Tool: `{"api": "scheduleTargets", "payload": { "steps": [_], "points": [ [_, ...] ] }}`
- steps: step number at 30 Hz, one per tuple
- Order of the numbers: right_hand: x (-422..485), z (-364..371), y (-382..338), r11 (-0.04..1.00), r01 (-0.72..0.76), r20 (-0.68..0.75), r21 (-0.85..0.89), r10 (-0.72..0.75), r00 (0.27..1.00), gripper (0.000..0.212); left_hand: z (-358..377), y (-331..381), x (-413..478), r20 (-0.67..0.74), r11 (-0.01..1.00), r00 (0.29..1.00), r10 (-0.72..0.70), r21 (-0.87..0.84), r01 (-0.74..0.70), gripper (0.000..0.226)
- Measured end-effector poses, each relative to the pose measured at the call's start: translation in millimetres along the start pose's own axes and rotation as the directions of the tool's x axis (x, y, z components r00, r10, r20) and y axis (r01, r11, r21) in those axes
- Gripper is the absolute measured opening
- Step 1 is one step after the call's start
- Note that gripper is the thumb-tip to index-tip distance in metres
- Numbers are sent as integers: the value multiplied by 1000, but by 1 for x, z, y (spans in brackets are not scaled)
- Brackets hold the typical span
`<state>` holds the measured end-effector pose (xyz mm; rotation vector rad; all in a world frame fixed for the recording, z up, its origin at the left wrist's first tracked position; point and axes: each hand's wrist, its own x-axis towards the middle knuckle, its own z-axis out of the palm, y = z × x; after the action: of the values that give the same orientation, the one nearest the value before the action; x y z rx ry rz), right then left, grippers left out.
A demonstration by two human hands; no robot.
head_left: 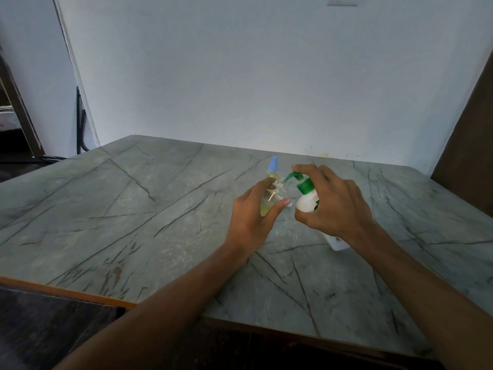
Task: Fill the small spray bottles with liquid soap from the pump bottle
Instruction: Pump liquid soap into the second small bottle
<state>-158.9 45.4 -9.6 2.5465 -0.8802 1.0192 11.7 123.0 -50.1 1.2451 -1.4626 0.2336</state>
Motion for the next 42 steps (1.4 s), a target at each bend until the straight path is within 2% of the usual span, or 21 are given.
{"api": "scheduleTargets", "payload": {
  "steps": [7,13,23,42],
  "points": [
    [-1,0,-1,1000,0,-38,-9,0,999,77,1,0,0,24,1000,1000,12,5,-13,51],
    [-2,-1,0,996,0,18,-85,2,1000,94,0,-2,3,-23,1000,1000,-15,23,15,51],
    [-4,-2,0,997,-14,26,-78,16,1000,100,-1,-2,5,-23,1000,1000,-17,15,17,50],
    [0,0,0,1000,-18,-32,19,18,999,76,1,1,1,19,1000,999,26,10,-27,50]
  ]
}}
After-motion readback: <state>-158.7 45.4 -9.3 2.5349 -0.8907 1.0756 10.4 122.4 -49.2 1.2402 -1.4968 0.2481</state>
